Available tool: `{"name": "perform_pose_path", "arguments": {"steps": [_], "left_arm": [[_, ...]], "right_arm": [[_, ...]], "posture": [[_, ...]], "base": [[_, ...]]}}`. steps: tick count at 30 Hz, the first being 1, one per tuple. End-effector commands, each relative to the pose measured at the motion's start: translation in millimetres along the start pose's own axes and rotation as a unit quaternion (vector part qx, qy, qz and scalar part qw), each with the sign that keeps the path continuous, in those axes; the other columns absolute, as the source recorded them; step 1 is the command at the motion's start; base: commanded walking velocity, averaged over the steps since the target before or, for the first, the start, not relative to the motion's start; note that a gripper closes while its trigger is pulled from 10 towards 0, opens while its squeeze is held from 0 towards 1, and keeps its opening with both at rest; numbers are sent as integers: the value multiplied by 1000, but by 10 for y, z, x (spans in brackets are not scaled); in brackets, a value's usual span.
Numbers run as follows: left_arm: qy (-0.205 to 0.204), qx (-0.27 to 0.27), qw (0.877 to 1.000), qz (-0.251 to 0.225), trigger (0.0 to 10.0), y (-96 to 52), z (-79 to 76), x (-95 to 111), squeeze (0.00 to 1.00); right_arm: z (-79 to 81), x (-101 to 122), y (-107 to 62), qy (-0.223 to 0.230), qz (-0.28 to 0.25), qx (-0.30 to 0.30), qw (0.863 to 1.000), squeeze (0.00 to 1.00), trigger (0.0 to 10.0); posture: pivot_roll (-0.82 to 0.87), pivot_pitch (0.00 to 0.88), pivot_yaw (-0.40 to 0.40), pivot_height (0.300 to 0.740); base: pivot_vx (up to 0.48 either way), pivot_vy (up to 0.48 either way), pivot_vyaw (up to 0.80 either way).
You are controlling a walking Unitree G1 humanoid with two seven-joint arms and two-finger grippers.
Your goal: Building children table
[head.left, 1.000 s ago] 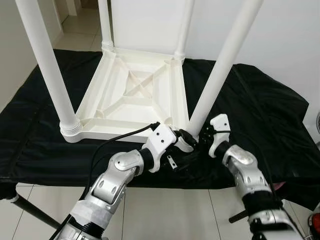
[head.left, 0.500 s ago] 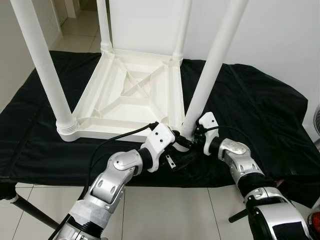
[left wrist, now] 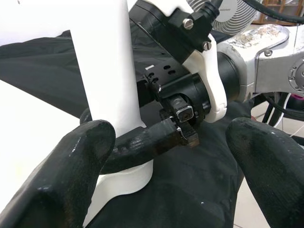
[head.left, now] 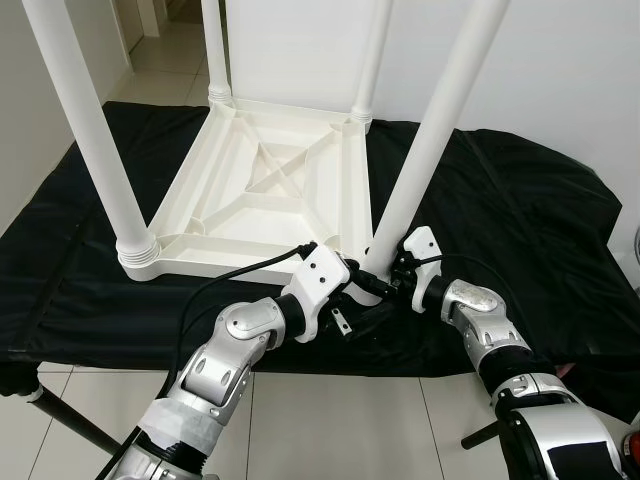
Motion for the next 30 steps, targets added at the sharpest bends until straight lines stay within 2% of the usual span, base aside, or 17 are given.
{"name": "perform_pose_path", "arguments": {"steps": [1,3,4,5,9,11,12,13,15,16,19,20,21,23,24,26,30], "left_arm": [[2,3,1000,5,10000,23,1,-9,0],[1,2,1000,5,10000,18,-7,-14,0],[1,2,1000,5,10000,18,-7,-14,0],[0,2,1000,6,10000,14,-15,-19,0],[-1,2,1000,6,10000,10,-26,-21,0],[-3,1,1000,7,10000,7,-38,-26,0],[-4,1,1000,7,10000,6,-48,-28,0],[-4,1,1000,7,10000,6,-48,-28,0],[-5,1,1000,7,10000,4,-51,-29,0],[-5,1,1000,7,10000,4,-51,-29,0],[-6,1,1000,7,10000,3,-53,-31,0],[-6,2,1000,8,10000,-2,-55,-32,0],[-6,2,1000,8,10000,-2,-55,-32,0],[-7,3,1000,8,10000,-6,-54,-29,0],[-7,4,1000,7,10000,-7,-51,-27,0],[-8,6,1000,7,10000,-13,-53,-25,0],[-9,6,1000,7,10000,-14,-60,-24,0]], "right_arm": [[-67,-72,-46,25,-6,-38,999,0,10000],[-140,-60,-77,22,-25,-112,993,0,10000],[-140,-60,-77,22,-25,-112,993,0,10000],[-157,-59,-92,27,-33,-140,989,0,10000],[-138,-36,-97,26,-45,-159,986,0,10000],[-82,-42,-85,29,-52,-175,983,0,10000],[-24,-83,-71,46,-55,-212,975,0,10000],[-24,-83,-71,46,-55,-212,975,0,10000],[-12,-99,-76,61,-63,-263,961,0,10000],[-12,-99,-76,61,-63,-263,961,0,10000],[-16,-114,-105,59,-67,-324,942,0,10000],[27,-109,-123,75,-77,-371,922,0,10000],[27,-109,-123,75,-77,-371,922,0,10000],[49,-110,-144,91,-82,-403,907,0,10000],[69,-96,-135,97,-88,-405,905,0,10000],[135,-37,-99,104,-104,-393,908,0,10000],[140,6,-118,105,-113,-395,906,0,10000]], "posture": [[-35,0,-43,740],[-36,0,-45,740],[-36,0,-45,740],[-37,0,-47,740],[-36,0,-49,740],[-38,0,-50,740],[-38,0,-50,740],[-38,0,-50,740],[-38,0,-52,740],[-38,0,-52,740],[-37,0,-54,740],[-29,0,-60,740],[-29,0,-60,740],[-25,0,-62,740],[-24,0,-61,740],[-22,0,-59,740],[-23,0,-61,740]], "base": [[0,0,0],[0,0,0],[0,0,0],[0,0,0],[0,0,0],[0,0,0],[0,0,0],[0,0,0],[0,0,0],[0,0,0],[0,0,0],[0,0,0],[0,0,0],[0,0,0],[0,0,0],[0,0,0],[0,0,0]]}}
Point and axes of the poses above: a point about 5 cm out from each wrist's last joint towards the gripper, its own y axis pointing out of the wrist towards the gripper, its own x axis along the axis of the wrist's last joint, z = x × y, the point moved 5 cm from there along y, pointing out of the wrist towards the gripper, and after that the axes turned 10 degrees about y, right-handed, at the moved point
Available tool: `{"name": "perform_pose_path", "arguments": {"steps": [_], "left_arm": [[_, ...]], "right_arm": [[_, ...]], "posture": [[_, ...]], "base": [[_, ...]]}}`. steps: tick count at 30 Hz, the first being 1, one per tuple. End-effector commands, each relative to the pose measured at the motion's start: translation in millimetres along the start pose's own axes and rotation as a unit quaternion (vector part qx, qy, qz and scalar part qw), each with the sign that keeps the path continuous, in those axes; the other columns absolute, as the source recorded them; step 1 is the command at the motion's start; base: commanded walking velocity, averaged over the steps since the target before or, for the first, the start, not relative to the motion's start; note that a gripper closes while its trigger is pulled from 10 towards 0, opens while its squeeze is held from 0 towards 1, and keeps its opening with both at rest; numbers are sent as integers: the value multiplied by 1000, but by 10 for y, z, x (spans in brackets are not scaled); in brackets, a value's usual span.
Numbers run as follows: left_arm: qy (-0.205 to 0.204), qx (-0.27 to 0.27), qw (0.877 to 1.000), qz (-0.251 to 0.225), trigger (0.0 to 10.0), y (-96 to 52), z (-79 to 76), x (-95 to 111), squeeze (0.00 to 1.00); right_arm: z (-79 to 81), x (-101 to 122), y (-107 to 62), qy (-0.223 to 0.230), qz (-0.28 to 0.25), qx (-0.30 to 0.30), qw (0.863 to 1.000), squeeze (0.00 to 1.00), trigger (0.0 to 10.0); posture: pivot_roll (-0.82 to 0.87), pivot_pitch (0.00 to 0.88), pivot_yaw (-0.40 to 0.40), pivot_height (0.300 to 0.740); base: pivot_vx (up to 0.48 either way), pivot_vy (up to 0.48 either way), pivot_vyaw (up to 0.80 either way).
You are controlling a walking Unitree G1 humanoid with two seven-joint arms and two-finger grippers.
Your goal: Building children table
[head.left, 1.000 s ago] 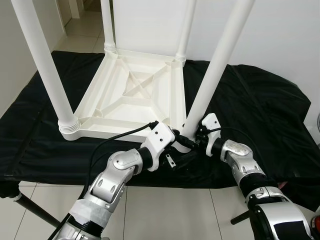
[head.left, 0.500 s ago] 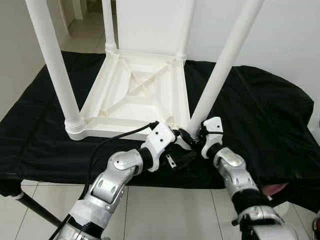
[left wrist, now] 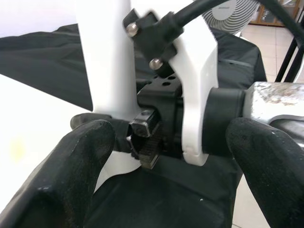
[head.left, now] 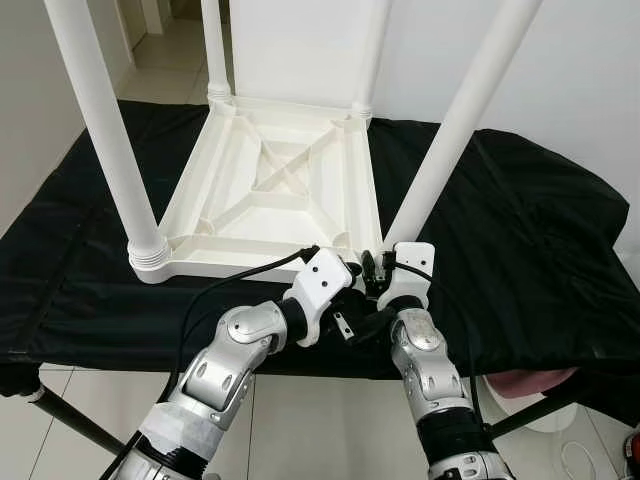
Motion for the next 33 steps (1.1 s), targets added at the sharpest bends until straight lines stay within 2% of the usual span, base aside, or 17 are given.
{"name": "perform_pose_path", "arguments": {"steps": [1,2,3,11,15,16,18,19,21,26,31,33], "left_arm": [[-2,10,1000,6,10000,-4,4,-8,0],[-2,10,1000,6,10000,-4,4,-8,0],[-2,10,1000,6,10000,-6,5,-10,0],[-2,14,1000,8,10000,-20,7,-24,0],[-5,14,1000,7,10000,-9,-9,-17,0],[-6,14,1000,6,10000,-7,-13,-16,0],[-6,14,1000,6,10000,-6,-15,-16,0],[-6,14,1000,6,10000,-7,-18,-18,0],[-7,14,1000,6,10000,-7,-22,-21,0],[-8,14,1000,6,10000,-4,-20,-21,0],[-9,14,1000,5,10000,6,-20,-15,0],[-8,14,1000,5,10000,6,-15,-14,0]], "right_arm": [[-58,9,-17,9,0,-16,1000,0,10000],[-58,9,-17,9,0,-16,1000,0,10000],[-62,23,-28,9,-3,-15,1000,1000,10000],[-58,178,-190,12,-43,1,999,1000,10000],[-71,328,-272,3,-78,7,997,1000,10000],[-62,372,-293,0,-89,10,996,780,10000],[-56,400,-307,-2,-96,13,995,780,10000],[-29,458,-332,-1,-109,20,994,0,10000],[40,620,-399,-10,-152,36,988,0,10000],[90,779,-470,-24,-192,40,980,0,10000],[228,911,-529,-42,-226,65,971,0,10000],[325,951,-574,-61,-242,88,964,0,39]], "posture": [[-23,0,-61,740],[-23,0,-61,740],[-22,0,-62,740],[-22,0,-67,740],[-33,0,-74,740],[-35,0,-74,740],[-35,0,-74,740],[-39,0,-74,740],[-39,0,-74,740],[-44,0,-75,740],[-43,0,-74,740],[-42,0,-74,740]], "base": [[0,0,0],[0,0,0],[0,0,0],[0,0,0],[0,0,0],[0,0,0],[0,0,0],[0,0,0],[0,0,0],[0,0,0],[0,0,0],[0,0,0]]}}
Point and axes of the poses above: a point about 5 cm out from each wrist's last joint towards the gripper, its own y axis pointing out of the wrist towards the gripper, its own x axis along the axis of the wrist's last joint, z = x × y, the point moved 5 cm from there along y, pointing out of the wrist towards the gripper, and after that the axes turned 10 degrees about y, right-handed, at the moved point
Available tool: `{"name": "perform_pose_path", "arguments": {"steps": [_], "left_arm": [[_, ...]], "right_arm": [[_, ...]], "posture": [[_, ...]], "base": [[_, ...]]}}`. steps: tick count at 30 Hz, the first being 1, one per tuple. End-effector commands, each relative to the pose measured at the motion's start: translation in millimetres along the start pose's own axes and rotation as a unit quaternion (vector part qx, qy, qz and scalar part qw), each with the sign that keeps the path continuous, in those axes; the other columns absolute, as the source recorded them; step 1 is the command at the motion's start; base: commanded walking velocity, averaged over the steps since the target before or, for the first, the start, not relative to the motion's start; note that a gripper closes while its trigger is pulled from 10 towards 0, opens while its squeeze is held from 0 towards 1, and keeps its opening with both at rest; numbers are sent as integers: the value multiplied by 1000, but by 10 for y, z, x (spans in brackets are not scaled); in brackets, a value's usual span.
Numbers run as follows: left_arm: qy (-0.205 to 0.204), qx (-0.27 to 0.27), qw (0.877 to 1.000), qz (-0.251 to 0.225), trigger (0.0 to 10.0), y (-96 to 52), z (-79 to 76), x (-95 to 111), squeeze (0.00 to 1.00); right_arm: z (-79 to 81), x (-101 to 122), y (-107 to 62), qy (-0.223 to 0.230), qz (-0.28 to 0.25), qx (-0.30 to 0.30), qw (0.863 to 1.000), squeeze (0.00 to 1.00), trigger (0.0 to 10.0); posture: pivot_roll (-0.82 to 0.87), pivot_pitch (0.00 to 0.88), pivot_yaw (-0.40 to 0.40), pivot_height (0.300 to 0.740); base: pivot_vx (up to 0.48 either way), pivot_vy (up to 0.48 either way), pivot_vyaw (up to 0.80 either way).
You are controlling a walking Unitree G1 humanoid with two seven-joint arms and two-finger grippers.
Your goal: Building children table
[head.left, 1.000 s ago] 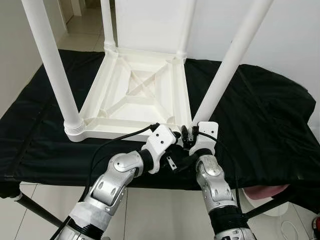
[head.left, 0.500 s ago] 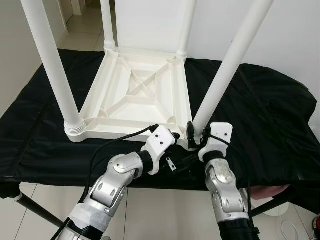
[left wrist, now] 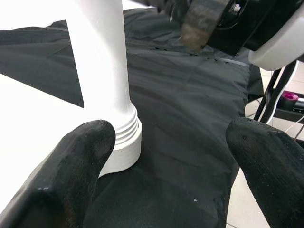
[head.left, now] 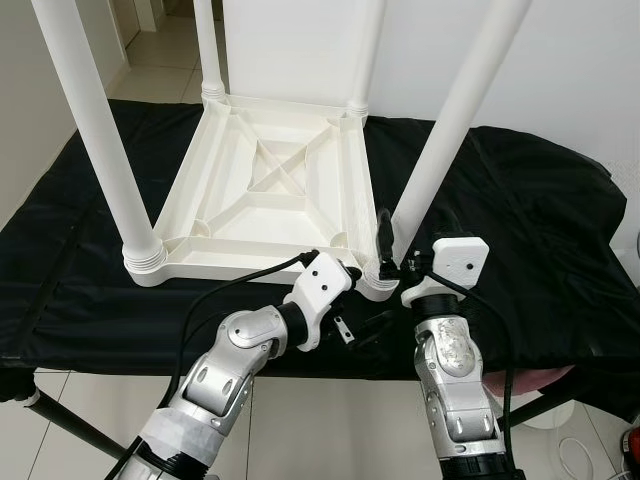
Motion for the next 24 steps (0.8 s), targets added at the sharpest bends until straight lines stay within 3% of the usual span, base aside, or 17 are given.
{"name": "perform_pose_path", "arguments": {"steps": [1,10,11,14,15,23,24], "left_arm": [[2,15,1000,4,10000,10,22,6,0],[2,15,1000,4,10000,9,26,7,0],[2,14,1000,5,10000,8,27,6,0],[3,14,1000,5,10000,8,28,5,0],[3,14,1000,5,10000,8,30,6,0],[3,15,1000,5,10000,8,33,4,0],[3,15,1000,5,10000,7,33,6,0]], "right_arm": [[43,70,-20,-10,-17,14,1000,0,39],[100,14,-86,-22,-10,47,999,0,0],[105,-35,-116,-30,-2,55,998,0,8902],[108,-68,-136,-34,4,60,998,0,8902],[106,-104,-158,-41,8,66,997,0,10000],[106,-272,-223,-58,36,94,993,0,10000],[103,-365,-231,-45,60,105,992,0,10000]], "posture": [[-42,0,-74,740],[-43,0,-71,740],[-45,0,-69,740],[-45,0,-69,740],[-43,0,-71,740],[-42,0,-71,740],[-42,0,-71,740]], "base": [[0,0,0],[0,0,0],[0,0,0],[0,0,0],[0,0,0],[0,0,0],[0,0,0]]}}
Point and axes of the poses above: a point about 5 cm out from each wrist's last joint towards the gripper, its own y axis pointing out of the wrist towards the gripper, its own x axis along the axis of the wrist's last joint, z = x × y, the point moved 5 cm from there along y, pointing out of the wrist towards the gripper, and after that the axes turned 10 degrees about y, right-handed, at the moved point
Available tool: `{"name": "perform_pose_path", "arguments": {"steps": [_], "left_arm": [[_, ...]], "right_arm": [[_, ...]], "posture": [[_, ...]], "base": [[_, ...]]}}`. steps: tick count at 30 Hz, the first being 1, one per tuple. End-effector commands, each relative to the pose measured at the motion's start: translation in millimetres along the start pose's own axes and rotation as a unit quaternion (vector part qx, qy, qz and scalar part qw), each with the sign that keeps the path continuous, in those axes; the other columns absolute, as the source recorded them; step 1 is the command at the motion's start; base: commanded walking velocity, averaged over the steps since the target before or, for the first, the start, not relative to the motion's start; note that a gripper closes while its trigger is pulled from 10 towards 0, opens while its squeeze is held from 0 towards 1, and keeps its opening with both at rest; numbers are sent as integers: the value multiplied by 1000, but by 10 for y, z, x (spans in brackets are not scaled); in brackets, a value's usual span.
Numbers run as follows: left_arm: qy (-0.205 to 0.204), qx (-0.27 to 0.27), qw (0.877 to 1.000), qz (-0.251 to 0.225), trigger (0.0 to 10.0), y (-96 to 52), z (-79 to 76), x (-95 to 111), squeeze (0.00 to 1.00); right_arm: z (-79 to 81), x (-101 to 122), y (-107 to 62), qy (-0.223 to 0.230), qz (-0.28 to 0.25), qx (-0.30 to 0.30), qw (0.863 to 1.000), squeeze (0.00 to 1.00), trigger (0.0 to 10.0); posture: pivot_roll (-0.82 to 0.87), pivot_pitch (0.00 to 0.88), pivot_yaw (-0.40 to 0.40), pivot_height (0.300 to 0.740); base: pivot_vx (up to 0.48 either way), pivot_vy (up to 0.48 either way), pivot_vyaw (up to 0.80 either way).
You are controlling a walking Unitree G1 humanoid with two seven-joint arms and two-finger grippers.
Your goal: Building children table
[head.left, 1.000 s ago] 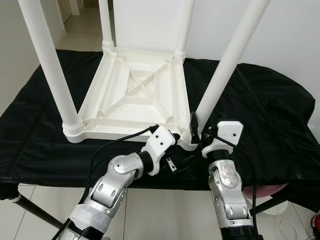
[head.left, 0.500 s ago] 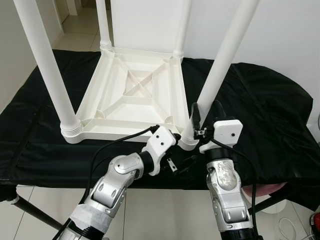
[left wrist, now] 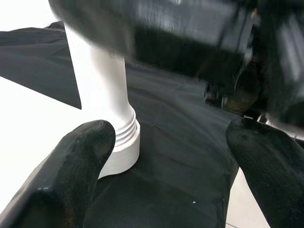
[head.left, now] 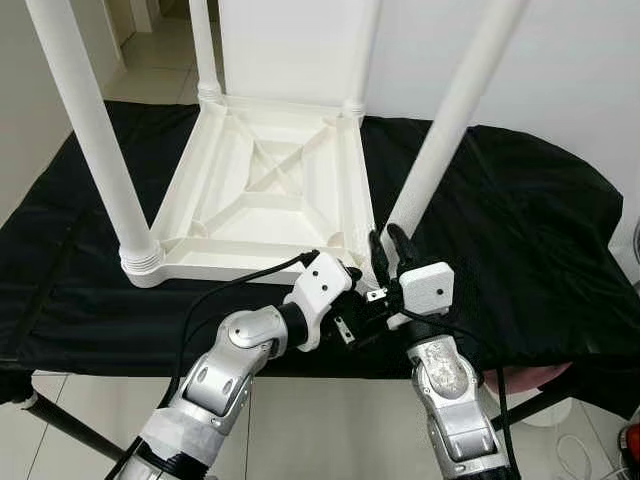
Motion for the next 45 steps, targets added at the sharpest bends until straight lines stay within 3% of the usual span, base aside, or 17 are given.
{"name": "perform_pose_path", "arguments": {"steps": [1,4,8,10,13,17,26,29,33,36,43,45], "left_arm": [[3,15,1000,1,10000,12,31,20,0],[4,16,1000,1,10000,8,34,20,0],[4,16,1000,2,10000,5,36,19,0],[5,14,1000,2,10000,6,33,19,0],[5,12,1000,2,10000,7,33,23,0],[6,11,1000,3,10000,6,30,21,0],[7,8,1000,6,10000,5,17,15,0],[5,12,1000,6,10000,13,23,14,0],[5,13,1000,5,10000,14,29,14,0],[8,21,1000,7,10000,11,65,8,0],[11,28,1000,7,10000,2,94,10,0],[11,28,1000,9,10000,-9,87,2,0]], "right_arm": [[-4,-103,-22,6,23,8,1000,0,10000],[-21,-290,-9,46,71,33,996,0,10000],[-40,-347,4,55,85,41,994,0,10000],[-112,-418,46,75,103,45,991,0,10000],[-297,-537,127,158,142,49,976,0,10000],[-362,-563,139,178,156,63,969,0,10000],[-606,-564,140,149,174,108,967,0,10000],[-890,-620,155,125,186,82,971,0,10000],[-981,-645,153,119,193,74,971,0,10000],[-1193,-672,143,112,203,46,972,0,10000],[-1445,-651,102,99,203,8,974,0,10000],[-1603,-622,49,92,194,-20,976,0,10000]], "posture": [[-42,0,-71,740],[-40,0,-65,740],[-39,0,-65,740],[-40,0,-60,740],[-37,0,-59,740],[-36,0,-58,740],[-38,0,-59,740],[-41,0,-57,740],[-42,0,-56,740],[-38,0,-61,740],[-32,0,-65,740],[-28,0,-67,740]], "base": [[0,0,0],[0,0,0],[0,0,0],[0,0,0],[0,0,0],[0,0,0],[0,0,0],[0,0,0],[0,0,0],[0,0,0],[0,0,0],[0,0,0]]}}
Point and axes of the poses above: a point about 5 cm out from each wrist's last joint towards the gripper, its own y axis pointing out of the wrist towards the gripper, its own x axis along the axis of the wrist's last joint, z = x × y, the point moved 5 cm from there along y, pointing out of the wrist towards the gripper, and after that the axes turned 10 degrees about y, right-handed, at the moved point
